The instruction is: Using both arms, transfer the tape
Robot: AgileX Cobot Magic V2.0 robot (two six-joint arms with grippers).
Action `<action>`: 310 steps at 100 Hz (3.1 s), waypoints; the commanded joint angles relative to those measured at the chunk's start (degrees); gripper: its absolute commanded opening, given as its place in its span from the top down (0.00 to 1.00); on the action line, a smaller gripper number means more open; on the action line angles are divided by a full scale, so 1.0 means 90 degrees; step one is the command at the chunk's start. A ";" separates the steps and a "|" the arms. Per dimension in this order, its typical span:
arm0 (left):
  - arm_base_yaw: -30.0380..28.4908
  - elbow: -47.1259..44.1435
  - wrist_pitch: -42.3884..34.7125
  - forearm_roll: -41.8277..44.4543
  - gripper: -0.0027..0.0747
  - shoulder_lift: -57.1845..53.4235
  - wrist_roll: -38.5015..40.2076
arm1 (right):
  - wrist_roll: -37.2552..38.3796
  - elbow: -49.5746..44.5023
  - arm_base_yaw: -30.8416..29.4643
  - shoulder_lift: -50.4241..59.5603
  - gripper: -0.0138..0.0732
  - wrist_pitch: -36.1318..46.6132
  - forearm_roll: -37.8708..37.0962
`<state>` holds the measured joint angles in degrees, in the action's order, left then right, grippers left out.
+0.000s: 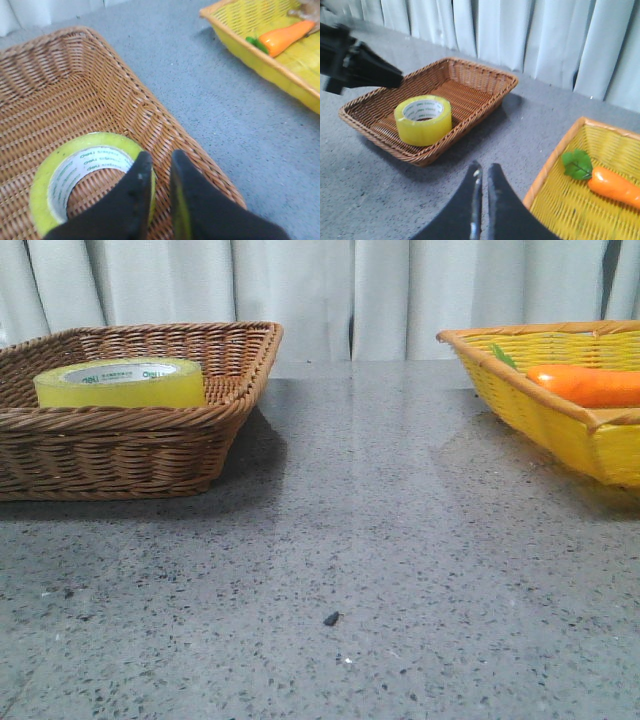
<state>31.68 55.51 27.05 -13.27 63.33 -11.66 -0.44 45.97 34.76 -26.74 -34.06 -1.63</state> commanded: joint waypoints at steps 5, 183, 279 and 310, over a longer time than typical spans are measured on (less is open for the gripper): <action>0.0000 -0.0366 -0.0578 -0.0115 0.99 -0.0932 0.0010 | -0.0043 -0.0577 0.0001 0.0602 0.93 0.1090 -0.0337; -0.1635 -0.5611 -0.1943 0.0914 0.99 -0.7137 0.0672 | -0.0043 -0.2710 0.0001 0.2658 0.93 0.2299 -0.0585; -0.2549 -0.6244 -0.1175 0.1060 0.99 -0.7263 0.1599 | -0.0043 -0.2710 0.0001 0.2658 0.93 0.2299 -0.0585; -0.2549 -0.6244 -0.1175 0.1060 0.99 -0.7263 0.1599 | -0.0043 -0.2732 0.0001 0.2658 0.93 0.2321 -0.0585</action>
<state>8.84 -0.18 19.06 -3.69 -0.34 2.19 -0.44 20.19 34.76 -2.02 -18.27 -6.03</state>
